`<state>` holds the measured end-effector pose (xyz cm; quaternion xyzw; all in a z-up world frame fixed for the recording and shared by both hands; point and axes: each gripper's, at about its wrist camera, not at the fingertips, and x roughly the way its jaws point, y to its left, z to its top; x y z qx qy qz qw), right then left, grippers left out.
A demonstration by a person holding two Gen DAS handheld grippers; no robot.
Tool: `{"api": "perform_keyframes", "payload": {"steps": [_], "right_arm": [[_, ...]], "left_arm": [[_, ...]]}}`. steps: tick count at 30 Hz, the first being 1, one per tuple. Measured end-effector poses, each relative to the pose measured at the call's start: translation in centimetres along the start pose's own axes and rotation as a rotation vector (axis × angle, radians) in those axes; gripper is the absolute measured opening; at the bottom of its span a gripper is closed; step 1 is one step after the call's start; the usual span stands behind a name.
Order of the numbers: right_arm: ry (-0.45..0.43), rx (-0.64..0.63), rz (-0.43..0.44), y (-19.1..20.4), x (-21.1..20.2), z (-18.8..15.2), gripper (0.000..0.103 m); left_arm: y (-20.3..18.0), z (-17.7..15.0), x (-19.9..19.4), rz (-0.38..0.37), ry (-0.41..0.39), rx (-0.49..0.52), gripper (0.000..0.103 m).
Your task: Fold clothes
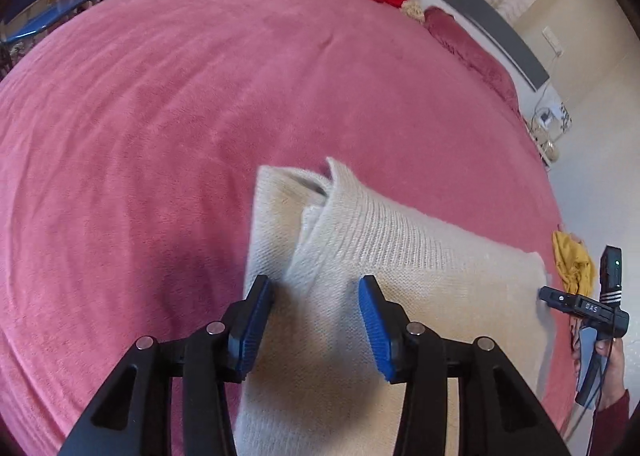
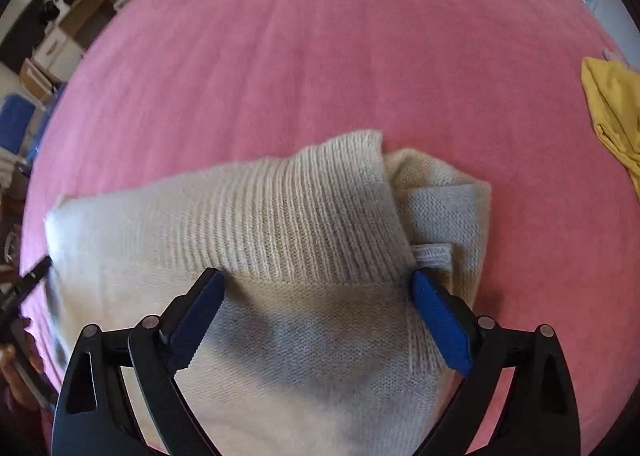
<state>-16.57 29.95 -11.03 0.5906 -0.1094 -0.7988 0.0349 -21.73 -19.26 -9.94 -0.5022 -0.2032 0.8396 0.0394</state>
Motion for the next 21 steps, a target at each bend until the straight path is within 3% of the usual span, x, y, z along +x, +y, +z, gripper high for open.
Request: {"api": "perform_keyframes", "payload": {"steps": [3,6,10,12,14,16,18,21], "right_arm": [[-0.08,-0.018,0.022,0.2,-3.2,-2.0,0.096],[-0.069,-0.08,0.092,1.4,-3.9,-5.6,0.096],[-0.002,-0.175,-0.001,2.4,-1.7,-9.9,0.096],[0.023,-0.214,-0.073,2.2,0.0,-11.5,0.097],[0.004,-0.24,-0.089,2.2,0.0,-12.2,0.1],[0.003,-0.213,-0.082,2.2,-1.1,-12.4,0.101],[-0.021,-0.186,-0.013,2.4,-2.9,-13.1,0.101],[-0.049,-0.227,0.008,3.4,-4.5,-15.1,0.101]], "left_arm": [[0.9,-1.5,-2.4,-0.045,-0.053,-0.048,0.046],[1.8,-3.5,-4.0,-0.089,-0.085,-0.092,0.046],[2.1,-6.5,-4.4,-0.108,-0.064,-0.089,0.046],[3.0,-7.5,-3.4,-0.09,-0.009,-0.093,0.046],[4.5,-8.3,-2.1,-0.068,0.054,-0.111,0.046],[5.5,-8.8,-3.0,-0.089,0.038,-0.139,0.046],[6.1,-9.3,-4.6,-0.121,0.006,-0.168,0.046],[6.1,-10.0,-7.3,-0.157,-0.058,-0.165,0.046]]}}
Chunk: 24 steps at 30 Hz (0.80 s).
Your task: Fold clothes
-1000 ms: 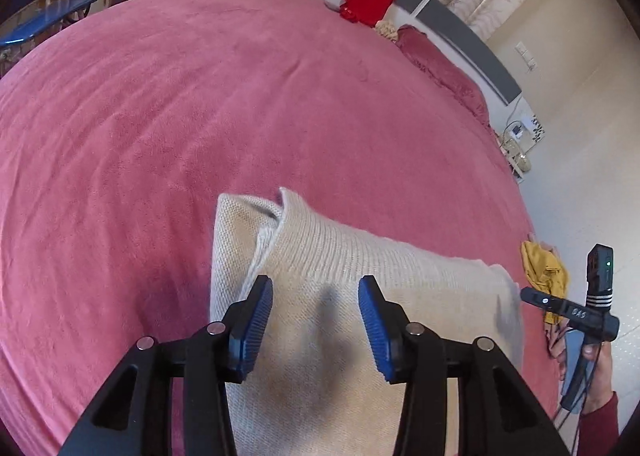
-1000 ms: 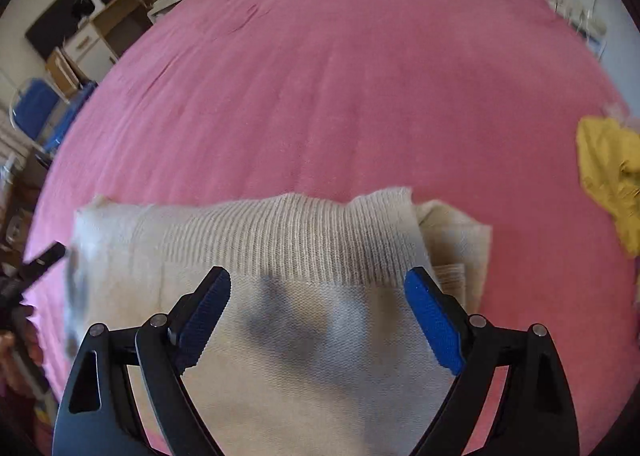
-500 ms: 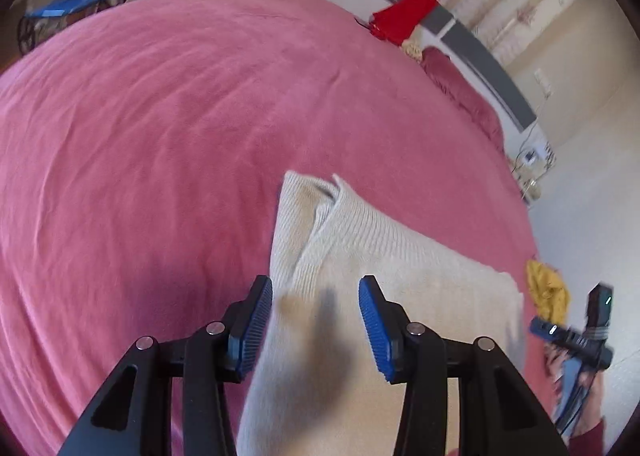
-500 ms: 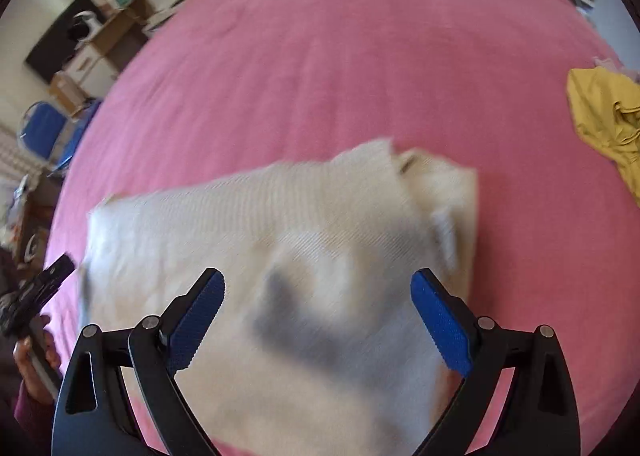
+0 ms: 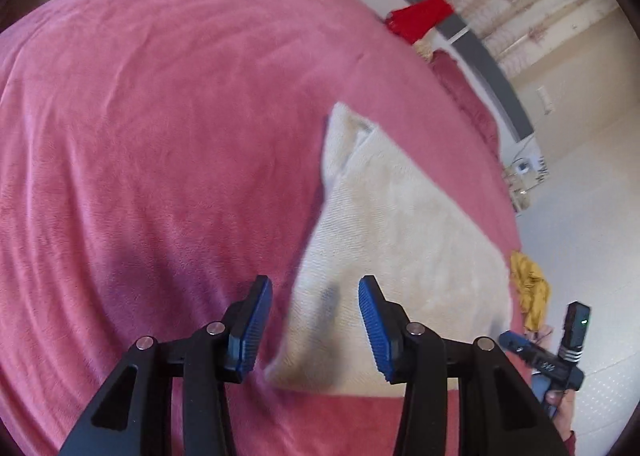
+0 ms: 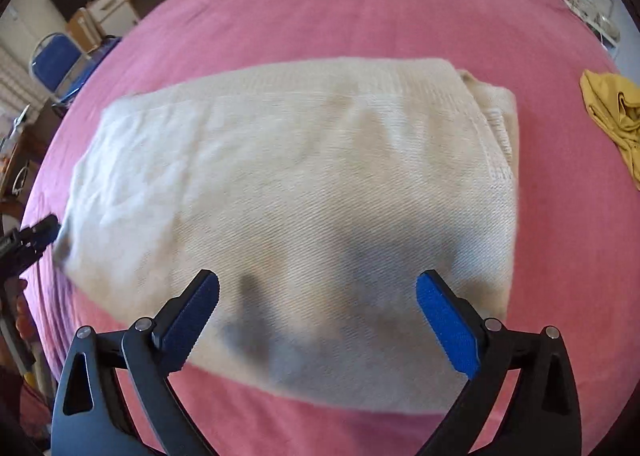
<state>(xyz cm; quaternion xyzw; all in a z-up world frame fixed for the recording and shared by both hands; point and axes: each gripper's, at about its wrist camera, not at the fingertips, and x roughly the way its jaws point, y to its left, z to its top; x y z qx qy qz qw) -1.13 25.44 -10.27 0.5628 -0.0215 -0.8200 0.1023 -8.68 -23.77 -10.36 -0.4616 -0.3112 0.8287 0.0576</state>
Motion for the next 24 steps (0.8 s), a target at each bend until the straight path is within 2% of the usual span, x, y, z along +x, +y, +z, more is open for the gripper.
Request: {"api": "perform_keyframes", "payload": {"steps": [4,6,8,10,12,14,16,19,24], "right_arm": [[0.088,-0.005,-0.098,-0.5,1.8,-2.7,0.101],[0.114,0.006,-0.111,-1.3,2.4,-3.6,0.101],[0.124,0.019,-0.105,-2.0,2.3,-4.4,0.102],[0.118,0.065,-0.058,-2.7,1.2,-4.4,0.102],[0.112,0.114,-0.01,-4.0,0.7,-4.9,0.102],[0.145,0.121,-0.017,-5.2,1.4,-5.9,0.102],[0.132,0.099,-0.006,-5.4,0.9,-6.1,0.102],[0.088,0.138,0.033,-6.1,-0.9,-5.5,0.102],[0.089,0.142,0.006,-8.0,-1.1,-5.6,0.102]], "left_arm": [[-1.5,-1.0,-0.1,-0.098,0.018,0.01,0.046],[-1.7,-1.6,1.1,-0.131,0.063,-0.017,0.046],[-1.0,-2.0,3.1,-0.064,0.137,-0.044,0.046],[0.8,-2.4,4.4,-0.06,0.184,-0.109,0.042],[1.9,-2.7,4.1,-0.061,0.169,-0.127,0.037],[1.9,-2.9,3.3,-0.056,0.159,-0.107,0.037],[1.5,-2.9,2.5,-0.039,0.147,-0.078,0.042],[-0.3,-2.5,1.1,-0.021,0.095,0.02,0.045],[-3.9,-0.5,1.0,-0.028,0.039,0.135,0.045]]}}
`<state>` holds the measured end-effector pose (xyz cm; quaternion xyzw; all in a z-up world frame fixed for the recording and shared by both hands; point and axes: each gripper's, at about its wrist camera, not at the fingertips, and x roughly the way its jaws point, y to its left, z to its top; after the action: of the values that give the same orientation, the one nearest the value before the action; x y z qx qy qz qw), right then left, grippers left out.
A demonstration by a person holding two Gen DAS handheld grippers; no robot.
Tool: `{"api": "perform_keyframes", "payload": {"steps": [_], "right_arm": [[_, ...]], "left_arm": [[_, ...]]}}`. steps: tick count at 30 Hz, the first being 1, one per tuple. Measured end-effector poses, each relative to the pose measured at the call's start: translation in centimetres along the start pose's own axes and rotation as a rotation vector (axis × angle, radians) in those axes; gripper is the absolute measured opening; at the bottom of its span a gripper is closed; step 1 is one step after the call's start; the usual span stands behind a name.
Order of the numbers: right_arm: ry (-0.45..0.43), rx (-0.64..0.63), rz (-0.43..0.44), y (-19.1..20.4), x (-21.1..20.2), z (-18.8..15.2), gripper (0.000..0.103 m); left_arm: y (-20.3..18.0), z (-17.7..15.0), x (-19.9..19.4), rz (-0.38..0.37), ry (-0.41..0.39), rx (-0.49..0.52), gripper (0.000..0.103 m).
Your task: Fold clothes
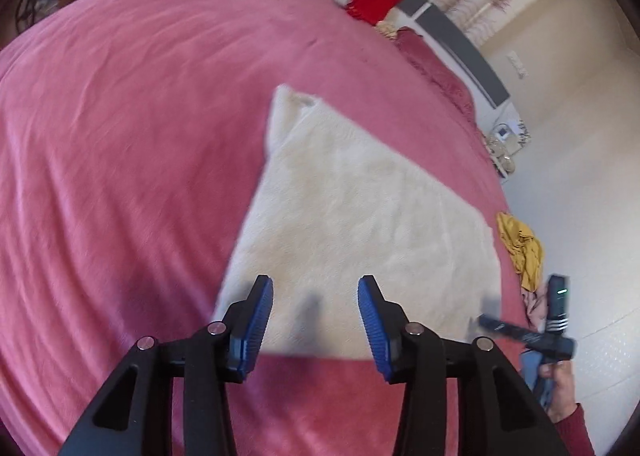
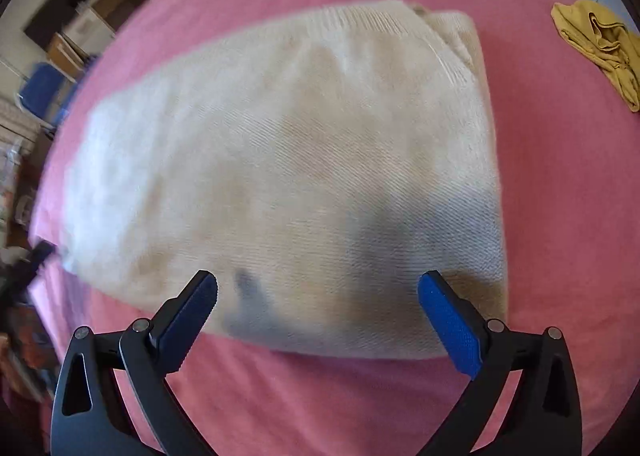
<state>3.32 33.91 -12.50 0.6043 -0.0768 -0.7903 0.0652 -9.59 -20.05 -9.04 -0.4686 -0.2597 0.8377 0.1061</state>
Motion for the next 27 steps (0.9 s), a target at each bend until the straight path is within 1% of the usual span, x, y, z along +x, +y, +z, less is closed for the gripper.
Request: {"api": "perform_keyframes", "payload": {"steps": [2,3,6,7,9,10,11,12,13,14,17,18,20,22,23,24,25,27], "right_arm": [[0.029,-0.018,-0.03,-0.4,0.4,0.0,0.102],[0.025,-0.022,-0.028,-0.5,0.2,0.3,0.102],[-0.079,-0.003,0.065,-0.4,-2.7,2.9,0.102],[-0.107,-0.005,0.068,-0.3,-3.3,4.0,0.102],[-0.134,-0.002,0.049,-0.5,-3.6,6.1,0.102],[-0.125,0.016,0.032,-0.4,-3.2,6.8,0.102],[-0.106,0.032,0.011,-0.7,-2.3,8.6,0.102],[-0.063,0.046,-0.024,-1.9,-0.8,11.0,0.102],[-0.022,0.064,-0.061,-2.9,0.4,11.1,0.102],[-0.008,0.075,-0.063,-3.9,1.2,11.0,0.102],[-0.046,0.074,0.033,-5.3,0.0,10.8,0.103],[-0.066,0.089,0.091,-5.6,-0.9,11.1,0.103],[-0.126,0.133,0.235,-6.4,-2.9,12.1,0.103],[-0.155,0.197,0.383,-7.4,-3.8,13.3,0.103],[-0.158,0.229,0.431,-7.3,-3.6,13.9,0.103],[-0.156,0.249,0.449,-7.5,-3.2,15.0,0.103],[-0.144,0.257,0.431,-7.2,-2.5,16.0,0.103],[-0.104,0.276,0.353,-5.1,-0.5,18.3,0.103]], "left_arm": [[-1.1,1.9,0.4,-0.007,-0.028,0.018,0.045],[-1.5,2.9,0.7,-0.007,-0.042,0.025,0.046],[-2.4,5.9,2.4,0.015,-0.065,0.033,0.046],[-2.7,6.7,3.5,0.017,-0.059,0.04,0.046],[-3.1,7.7,6.1,0.054,-0.038,0.056,0.046],[-3.2,8.0,7.4,0.083,-0.019,0.064,0.047],[-2.7,7.8,8.5,0.14,0.02,0.074,0.047],[-2.1,7.5,9.6,0.185,0.054,0.079,0.046],[-1.4,7.1,10.1,0.188,0.065,0.077,0.046],[-1.1,6.8,9.9,0.169,0.047,0.098,0.045],[-1.5,6.4,8.8,0.142,0.013,0.147,0.046],[-1.9,6.6,8.2,0.126,-0.008,0.149,0.047],[-2.6,7.1,7.3,0.094,-0.049,0.148,0.048],[-3.5,7.8,6.8,0.06,-0.08,0.131,0.053],[-3.9,8.3,7.0,0.056,-0.089,0.13,0.055],[-4.1,8.9,7.4,0.064,-0.085,0.132,0.06],[-4.1,9.2,8.1,0.088,-0.071,0.133,0.065],[-3.3,9.2,9.9,0.148,-0.027,0.129,0.067]]}}
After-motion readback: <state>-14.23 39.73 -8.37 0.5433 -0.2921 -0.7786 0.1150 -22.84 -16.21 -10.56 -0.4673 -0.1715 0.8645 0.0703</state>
